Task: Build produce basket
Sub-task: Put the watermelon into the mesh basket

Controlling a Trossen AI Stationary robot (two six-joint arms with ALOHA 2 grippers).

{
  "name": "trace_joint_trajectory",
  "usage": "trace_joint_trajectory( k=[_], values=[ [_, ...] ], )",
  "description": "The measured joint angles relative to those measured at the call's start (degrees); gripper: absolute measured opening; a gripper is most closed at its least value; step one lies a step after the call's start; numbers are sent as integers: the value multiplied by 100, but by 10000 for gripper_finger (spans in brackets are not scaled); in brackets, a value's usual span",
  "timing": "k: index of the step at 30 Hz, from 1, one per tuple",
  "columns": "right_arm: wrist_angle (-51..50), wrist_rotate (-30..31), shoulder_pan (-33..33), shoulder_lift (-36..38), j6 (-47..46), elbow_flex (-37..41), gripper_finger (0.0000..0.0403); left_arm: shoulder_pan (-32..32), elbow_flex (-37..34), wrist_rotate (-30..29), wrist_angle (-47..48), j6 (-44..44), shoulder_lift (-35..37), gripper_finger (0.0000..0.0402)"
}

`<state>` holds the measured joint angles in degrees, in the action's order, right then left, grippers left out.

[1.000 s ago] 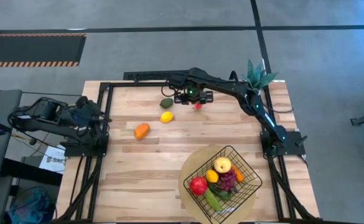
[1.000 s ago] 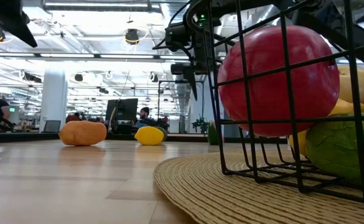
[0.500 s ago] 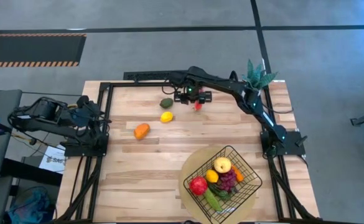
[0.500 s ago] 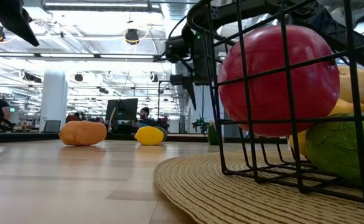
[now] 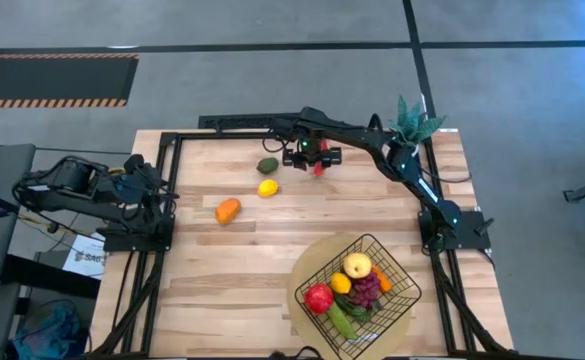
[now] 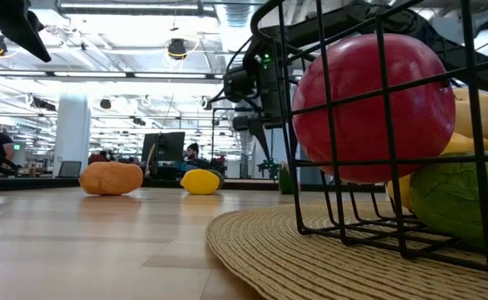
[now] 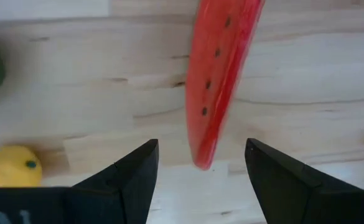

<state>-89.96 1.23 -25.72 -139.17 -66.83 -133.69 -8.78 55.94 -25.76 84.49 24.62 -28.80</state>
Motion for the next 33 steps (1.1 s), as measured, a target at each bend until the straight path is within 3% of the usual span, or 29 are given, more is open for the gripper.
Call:
trace_joint_trajectory(
  k=[20,33],
  values=[
    [-3,20,-85,8,-28,-4,255,0,2,35,0,-2,0,146],
    [54,22,93,-125,245,-16,123,0,2,144,0,4,0,146]
  ],
)
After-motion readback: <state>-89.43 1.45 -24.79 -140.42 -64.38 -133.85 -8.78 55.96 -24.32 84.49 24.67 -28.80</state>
